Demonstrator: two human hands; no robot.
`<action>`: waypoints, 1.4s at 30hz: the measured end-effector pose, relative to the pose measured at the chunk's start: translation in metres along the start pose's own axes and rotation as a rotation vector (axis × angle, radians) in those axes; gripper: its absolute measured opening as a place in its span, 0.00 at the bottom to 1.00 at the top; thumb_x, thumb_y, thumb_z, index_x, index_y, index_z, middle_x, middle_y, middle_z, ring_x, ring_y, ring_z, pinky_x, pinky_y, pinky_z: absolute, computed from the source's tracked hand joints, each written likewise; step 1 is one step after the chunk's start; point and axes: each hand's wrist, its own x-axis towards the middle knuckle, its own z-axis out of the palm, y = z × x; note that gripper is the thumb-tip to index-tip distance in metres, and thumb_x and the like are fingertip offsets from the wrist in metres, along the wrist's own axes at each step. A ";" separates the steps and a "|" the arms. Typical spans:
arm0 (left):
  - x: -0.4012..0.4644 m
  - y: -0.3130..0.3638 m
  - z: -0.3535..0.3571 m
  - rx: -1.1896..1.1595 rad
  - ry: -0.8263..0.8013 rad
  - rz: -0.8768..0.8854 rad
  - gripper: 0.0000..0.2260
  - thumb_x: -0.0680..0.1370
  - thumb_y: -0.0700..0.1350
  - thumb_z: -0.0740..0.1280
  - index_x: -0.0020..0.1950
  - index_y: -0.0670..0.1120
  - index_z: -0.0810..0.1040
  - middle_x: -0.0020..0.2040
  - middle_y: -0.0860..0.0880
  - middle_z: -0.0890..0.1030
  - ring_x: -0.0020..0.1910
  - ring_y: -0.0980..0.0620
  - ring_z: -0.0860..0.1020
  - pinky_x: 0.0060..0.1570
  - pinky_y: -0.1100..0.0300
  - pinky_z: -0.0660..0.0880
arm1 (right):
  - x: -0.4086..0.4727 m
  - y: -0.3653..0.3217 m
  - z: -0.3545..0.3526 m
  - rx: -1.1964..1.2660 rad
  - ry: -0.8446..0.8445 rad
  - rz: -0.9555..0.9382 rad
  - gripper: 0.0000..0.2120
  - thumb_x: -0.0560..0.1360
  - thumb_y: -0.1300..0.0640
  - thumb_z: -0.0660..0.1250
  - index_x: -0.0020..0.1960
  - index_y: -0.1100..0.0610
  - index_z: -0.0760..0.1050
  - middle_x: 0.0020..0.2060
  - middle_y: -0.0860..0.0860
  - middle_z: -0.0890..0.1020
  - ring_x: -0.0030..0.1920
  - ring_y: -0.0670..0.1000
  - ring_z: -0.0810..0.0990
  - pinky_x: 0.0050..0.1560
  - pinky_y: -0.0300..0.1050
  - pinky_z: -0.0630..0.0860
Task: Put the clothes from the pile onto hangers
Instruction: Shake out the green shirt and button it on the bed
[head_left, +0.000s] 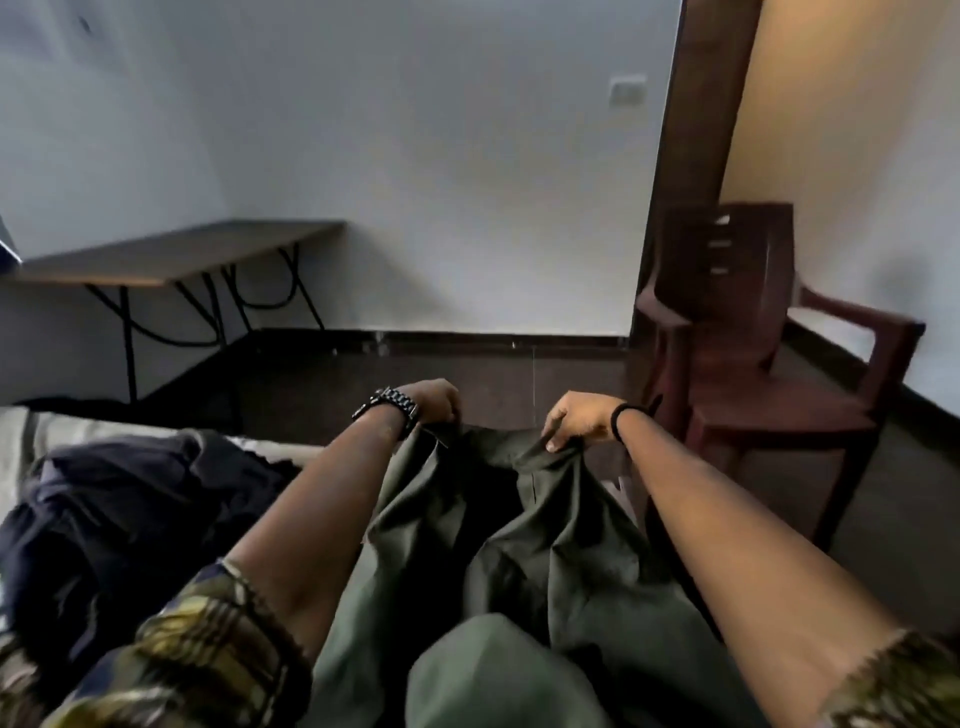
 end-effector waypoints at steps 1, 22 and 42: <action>0.008 -0.006 0.010 0.004 0.009 -0.009 0.12 0.75 0.36 0.62 0.55 0.43 0.81 0.55 0.43 0.81 0.54 0.45 0.79 0.49 0.60 0.75 | 0.008 0.006 0.006 -0.073 0.011 0.006 0.10 0.69 0.66 0.74 0.51 0.63 0.82 0.44 0.53 0.82 0.45 0.49 0.78 0.45 0.40 0.72; 0.077 -0.046 0.173 -0.084 0.406 -0.122 0.10 0.77 0.39 0.62 0.58 0.41 0.73 0.58 0.40 0.72 0.56 0.38 0.72 0.52 0.47 0.69 | 0.117 0.052 0.111 0.090 0.270 0.176 0.19 0.72 0.63 0.68 0.62 0.59 0.75 0.59 0.57 0.79 0.60 0.56 0.77 0.55 0.42 0.71; -0.019 -0.068 0.250 -0.369 0.240 -0.189 0.17 0.76 0.38 0.63 0.65 0.41 0.72 0.61 0.40 0.77 0.62 0.40 0.73 0.60 0.49 0.69 | 0.016 0.088 0.201 -0.305 -0.078 0.010 0.22 0.73 0.56 0.69 0.65 0.53 0.67 0.57 0.57 0.74 0.59 0.58 0.75 0.58 0.48 0.70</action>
